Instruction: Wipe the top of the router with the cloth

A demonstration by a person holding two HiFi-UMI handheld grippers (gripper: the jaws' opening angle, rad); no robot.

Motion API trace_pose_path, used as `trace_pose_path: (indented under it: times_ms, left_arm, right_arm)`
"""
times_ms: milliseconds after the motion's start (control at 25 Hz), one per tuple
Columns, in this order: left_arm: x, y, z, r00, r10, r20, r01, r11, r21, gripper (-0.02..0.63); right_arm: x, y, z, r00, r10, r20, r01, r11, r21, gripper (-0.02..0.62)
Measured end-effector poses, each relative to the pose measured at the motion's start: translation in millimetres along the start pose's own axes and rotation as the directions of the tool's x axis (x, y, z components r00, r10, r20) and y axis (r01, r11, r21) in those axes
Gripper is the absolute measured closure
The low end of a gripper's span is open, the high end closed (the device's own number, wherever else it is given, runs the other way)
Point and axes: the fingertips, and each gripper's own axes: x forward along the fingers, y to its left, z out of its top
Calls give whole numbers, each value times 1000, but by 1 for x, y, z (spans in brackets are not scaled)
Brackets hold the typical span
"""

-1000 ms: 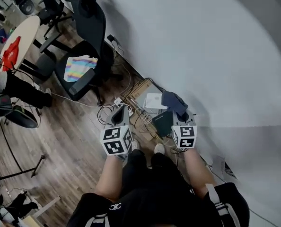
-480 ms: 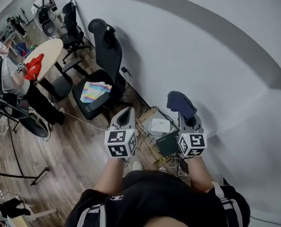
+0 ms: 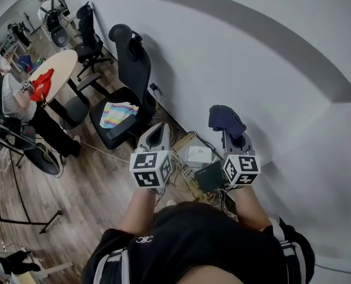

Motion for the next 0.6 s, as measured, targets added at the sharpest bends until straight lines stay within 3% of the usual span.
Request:
trace_pose_path:
  times_ms: [600]
  left_arm:
    - [-1,2,3,1000,17,19,-18,1000,21,601]
  right_arm:
    - [6,5,16,999,27,33,-25,998,-51,541]
